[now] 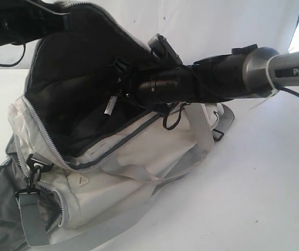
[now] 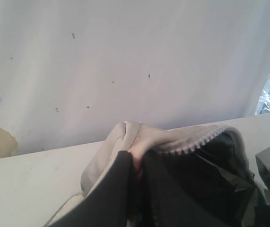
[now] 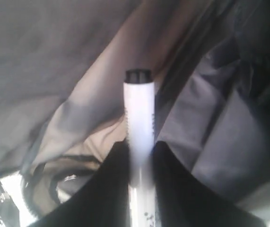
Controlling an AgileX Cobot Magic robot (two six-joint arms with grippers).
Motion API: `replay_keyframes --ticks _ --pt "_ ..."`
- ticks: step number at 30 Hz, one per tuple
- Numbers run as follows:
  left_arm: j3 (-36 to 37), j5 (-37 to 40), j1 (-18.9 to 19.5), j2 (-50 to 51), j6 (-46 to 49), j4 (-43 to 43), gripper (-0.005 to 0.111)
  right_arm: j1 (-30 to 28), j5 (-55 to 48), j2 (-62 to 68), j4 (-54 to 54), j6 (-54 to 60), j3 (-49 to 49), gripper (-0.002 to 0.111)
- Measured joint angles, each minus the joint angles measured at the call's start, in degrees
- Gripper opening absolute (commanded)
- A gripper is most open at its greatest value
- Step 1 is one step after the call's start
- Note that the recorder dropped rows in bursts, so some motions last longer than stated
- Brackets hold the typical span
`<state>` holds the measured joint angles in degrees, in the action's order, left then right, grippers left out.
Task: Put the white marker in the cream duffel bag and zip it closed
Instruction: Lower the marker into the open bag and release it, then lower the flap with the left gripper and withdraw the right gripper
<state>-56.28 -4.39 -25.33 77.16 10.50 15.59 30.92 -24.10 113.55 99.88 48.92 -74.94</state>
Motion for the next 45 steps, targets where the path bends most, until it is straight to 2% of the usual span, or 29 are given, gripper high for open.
replay_keyframes --ticks 9,13,14,15,17,18,19,21,23,24,27,30,32,35,42,45 --pt "0.0 -1.8 0.0 0.0 0.0 0.0 0.000 0.0 -0.2 8.7 0.1 -1.7 -10.0 0.000" --pt "0.0 -1.8 0.0 0.0 0.0 0.0 0.000 0.0 -0.2 10.6 0.1 -1.7 -10.7 0.002" --pt "0.0 -1.8 0.0 0.0 0.0 0.0 0.000 0.0 -0.2 10.6 0.1 -1.7 -10.7 0.010" --pt "0.0 -1.8 0.0 0.0 0.0 0.0 0.000 0.0 -0.2 10.6 0.1 -1.7 -10.7 0.025" --pt "0.0 -1.8 0.0 0.0 0.0 0.0 0.000 0.0 -0.1 10.6 0.1 -1.7 -10.7 0.064" --pt "0.0 -1.8 0.0 0.0 0.0 0.0 0.000 0.0 0.0 10.6 0.1 -1.7 -10.7 0.078" --pt "0.0 -1.8 0.0 0.0 0.0 0.0 0.000 0.0 0.0 10.6 0.1 -1.7 -10.7 0.079" --pt "0.0 -1.8 0.0 0.0 0.0 0.0 0.000 0.0 0.0 10.1 0.1 -1.8 -10.7 0.077" --pt "0.0 -1.7 0.0 0.0 0.0 0.0 0.000 0.0 -0.4 8.5 0.0 -2.0 -10.7 0.066" --pt "0.0 -1.5 0.1 0.0 0.0 0.0 0.000 0.0 -0.9 7.4 -3.5 -5.0 -10.8 0.061" --pt "0.0 0.7 0.1 0.0 3.8 -1.5 0.000 0.0 -6.4 4.4 -29.6 -26.3 -11.1 0.046" --pt "0.0 4.4 0.1 0.0 4.5 -2.0 0.000 0.0 -13.0 3.4 -44.2 -36.8 -11.1 0.038" --pt "0.0 11.7 0.1 0.0 4.7 -3.5 0.000 -0.4 -22.6 2.0 -56.3 -41.1 -11.1 0.038" --pt "-0.1 22.2 0.1 0.0 7.5 -10.6 0.000 -4.3 -34.4 -1.5 -65.0 -42.4 -11.1 0.038" --pt "-0.1 26.1 0.1 0.0 9.2 -11.6 0.000 -9.6 -42.3 -5.0 -70.7 -41.9 -11.1 0.038" --pt "-0.1 29.5 0.1 0.0 11.4 -11.7 0.007 -11.4 -42.8 -5.1 -73.5 -41.9 -11.1 0.038"
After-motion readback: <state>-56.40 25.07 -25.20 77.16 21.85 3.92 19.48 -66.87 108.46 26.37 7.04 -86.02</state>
